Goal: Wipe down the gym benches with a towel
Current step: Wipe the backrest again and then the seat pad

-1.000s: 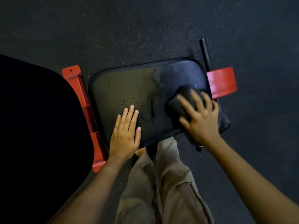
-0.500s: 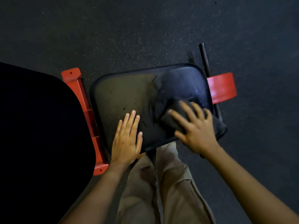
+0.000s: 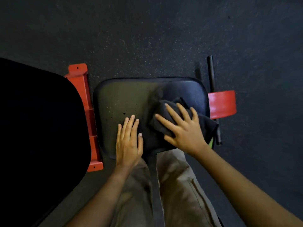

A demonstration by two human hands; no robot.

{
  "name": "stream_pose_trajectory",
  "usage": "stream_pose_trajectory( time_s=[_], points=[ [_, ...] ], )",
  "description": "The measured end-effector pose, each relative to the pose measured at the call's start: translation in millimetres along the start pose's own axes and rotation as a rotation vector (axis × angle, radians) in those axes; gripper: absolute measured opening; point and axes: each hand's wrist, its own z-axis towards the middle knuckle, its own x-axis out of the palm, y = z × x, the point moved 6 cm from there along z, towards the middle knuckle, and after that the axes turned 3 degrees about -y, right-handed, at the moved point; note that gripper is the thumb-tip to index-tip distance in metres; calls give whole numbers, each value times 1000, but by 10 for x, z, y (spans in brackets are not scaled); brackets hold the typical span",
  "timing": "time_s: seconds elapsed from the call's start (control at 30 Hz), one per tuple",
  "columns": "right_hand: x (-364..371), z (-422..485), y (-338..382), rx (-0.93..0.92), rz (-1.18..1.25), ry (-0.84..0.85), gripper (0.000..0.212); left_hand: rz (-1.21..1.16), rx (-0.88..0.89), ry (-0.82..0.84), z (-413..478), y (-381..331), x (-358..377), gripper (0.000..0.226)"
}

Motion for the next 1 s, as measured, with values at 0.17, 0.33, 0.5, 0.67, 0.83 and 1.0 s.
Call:
stream_pose_trajectory(
  time_s=[0.17, 0.33, 0.5, 0.67, 0.83, 1.0],
  points=[
    [-89, 195, -521, 372, 94, 47, 63, -11, -81, -78, 137, -130, 19, 42],
    [-185, 1152, -565, 484, 111, 158, 67, -4, -158, -144, 418, -220, 61, 43],
    [-166, 1882, 7, 60, 129, 293, 67, 37, -265, -191, 667, -236, 107, 46],
    [-201, 1548, -639, 148, 141, 265, 60, 99, -399, -201, 841, -192, 122, 53],
    [-225, 1303, -1138, 392, 181, 362, 59, 208, -438, -133, 890, -168, 220, 58],
    [-71, 1916, -393, 209, 206, 470, 57, 245, -450, -113, 904, -148, 246, 59]
  ],
)
